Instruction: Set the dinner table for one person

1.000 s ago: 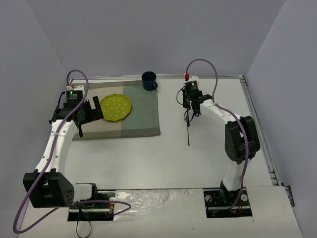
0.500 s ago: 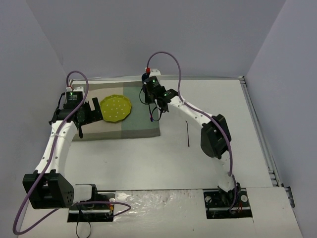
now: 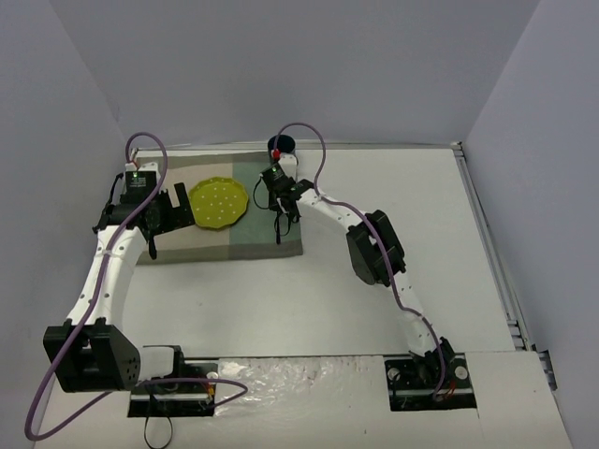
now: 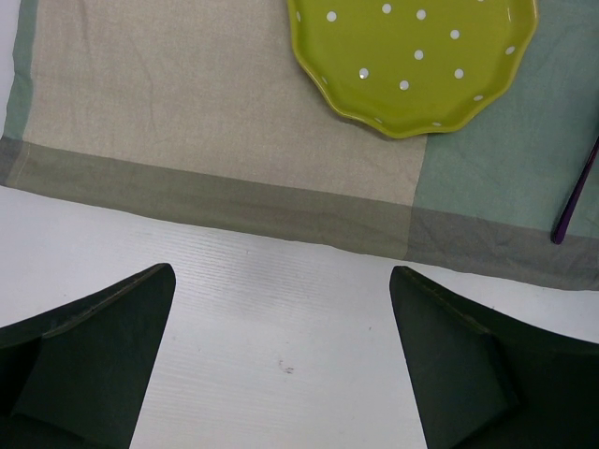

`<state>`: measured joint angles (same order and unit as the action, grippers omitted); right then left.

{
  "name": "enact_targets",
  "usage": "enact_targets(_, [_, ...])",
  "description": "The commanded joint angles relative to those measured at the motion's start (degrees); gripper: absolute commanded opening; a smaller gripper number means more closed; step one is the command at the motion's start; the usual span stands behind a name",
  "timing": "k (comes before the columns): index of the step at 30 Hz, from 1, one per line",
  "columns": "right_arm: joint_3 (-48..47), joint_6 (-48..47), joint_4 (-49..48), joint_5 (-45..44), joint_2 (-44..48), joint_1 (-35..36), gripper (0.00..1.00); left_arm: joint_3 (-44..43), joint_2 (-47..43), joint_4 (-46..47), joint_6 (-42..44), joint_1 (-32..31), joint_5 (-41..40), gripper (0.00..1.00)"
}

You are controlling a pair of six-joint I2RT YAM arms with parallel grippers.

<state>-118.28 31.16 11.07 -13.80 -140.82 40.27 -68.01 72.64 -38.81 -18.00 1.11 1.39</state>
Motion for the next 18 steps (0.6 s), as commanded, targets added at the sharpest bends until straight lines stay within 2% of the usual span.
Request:
enact_targets(1, [-0.04, 1.98, -2.28, -3.56, 0.36, -0.46, 0.00, -1.16, -1.19, 0.85, 0.86, 0.38, -0.77, 0.97])
enact_targets(10, [6.98, 0.49, -2.97, -4.43, 2.71, -2.61, 0.00, -1.16, -1.37, 0.84, 0.86, 0.38, -0.85, 0.97])
enact_targets(18, [6.78, -3.52, -2.99, -2.68, 2.86, -3.18, 0.00, -1.07, -1.27, 0.84, 0.80, 0.38, -0.86, 0.97])
